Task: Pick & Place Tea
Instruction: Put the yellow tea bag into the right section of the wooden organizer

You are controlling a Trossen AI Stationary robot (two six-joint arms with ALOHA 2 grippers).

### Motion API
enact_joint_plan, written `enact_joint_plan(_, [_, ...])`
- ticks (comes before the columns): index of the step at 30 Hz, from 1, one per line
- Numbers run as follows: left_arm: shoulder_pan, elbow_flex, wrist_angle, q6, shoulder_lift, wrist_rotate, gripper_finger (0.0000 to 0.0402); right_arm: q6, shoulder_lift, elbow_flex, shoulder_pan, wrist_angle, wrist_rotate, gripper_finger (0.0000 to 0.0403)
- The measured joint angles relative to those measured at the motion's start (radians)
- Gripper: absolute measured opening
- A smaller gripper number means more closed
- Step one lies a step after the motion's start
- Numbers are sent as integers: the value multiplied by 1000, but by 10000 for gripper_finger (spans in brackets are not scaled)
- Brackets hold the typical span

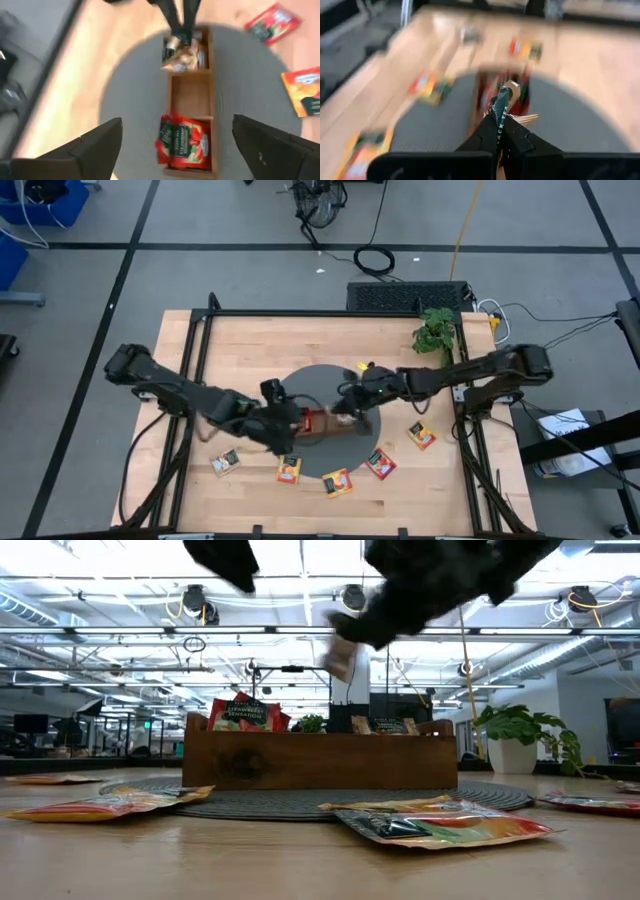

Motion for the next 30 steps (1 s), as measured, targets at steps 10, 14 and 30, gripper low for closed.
enact_joint_plan(10, [-100,0,54,116,-110,-84,380,84,-151,-91,11,-237,-104,0])
enact_joint_plan(14, [-100,0,54,119,-109,-84,375,76,-118,-133,11,-153,-106,0])
enact_joint_plan(30, [-86,0,37,90,-109,-75,370,23,-24,-145,2,-53,-102,0])
